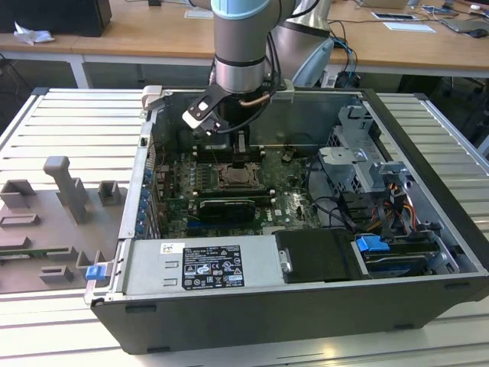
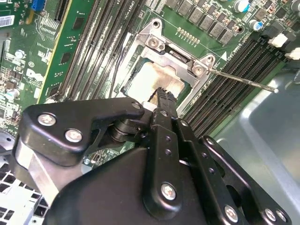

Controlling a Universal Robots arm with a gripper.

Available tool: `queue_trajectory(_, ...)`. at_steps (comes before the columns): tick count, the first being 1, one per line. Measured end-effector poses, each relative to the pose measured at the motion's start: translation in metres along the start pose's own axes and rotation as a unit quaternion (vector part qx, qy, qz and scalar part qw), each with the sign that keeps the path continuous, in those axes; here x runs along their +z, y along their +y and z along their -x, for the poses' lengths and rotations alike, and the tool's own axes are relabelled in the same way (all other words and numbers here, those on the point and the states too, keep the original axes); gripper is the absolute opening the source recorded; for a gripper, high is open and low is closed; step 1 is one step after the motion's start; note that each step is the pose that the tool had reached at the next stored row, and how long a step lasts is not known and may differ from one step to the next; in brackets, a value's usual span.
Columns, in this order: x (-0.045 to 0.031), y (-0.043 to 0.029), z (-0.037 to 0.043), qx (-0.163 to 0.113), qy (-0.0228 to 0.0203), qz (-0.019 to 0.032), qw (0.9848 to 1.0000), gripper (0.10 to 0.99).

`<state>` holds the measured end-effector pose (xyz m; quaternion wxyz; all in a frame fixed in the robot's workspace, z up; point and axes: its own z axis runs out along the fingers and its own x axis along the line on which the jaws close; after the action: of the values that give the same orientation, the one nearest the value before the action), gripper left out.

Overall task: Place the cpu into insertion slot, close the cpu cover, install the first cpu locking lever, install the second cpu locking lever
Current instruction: 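Install the first cpu locking lever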

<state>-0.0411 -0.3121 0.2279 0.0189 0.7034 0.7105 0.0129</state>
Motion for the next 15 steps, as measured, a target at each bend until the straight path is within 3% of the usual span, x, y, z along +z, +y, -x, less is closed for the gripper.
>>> queue_trajectory(2, -0.0067, 0.0003, 0.0001, 0.000, 0.0000, 0.0000, 1.0000, 0.106)
queue_trajectory(4, -0.0226, 0.0010, 0.0002, 0.000, 0.0000, 0.0000, 1.0000, 0.106)
queue_trajectory(5, -0.0269, 0.0012, 0.0002, 0.000, 0.0000, 0.0000, 1.0000, 0.106)
queue_trajectory(14, -0.0507, 0.0023, 0.0004, 0.000, 0.0000, 0.0000, 1.0000, 0.106)
queue_trajectory(15, -0.0561, 0.0025, 0.0005, 0.000, 0.0000, 0.0000, 1.0000, 0.106)
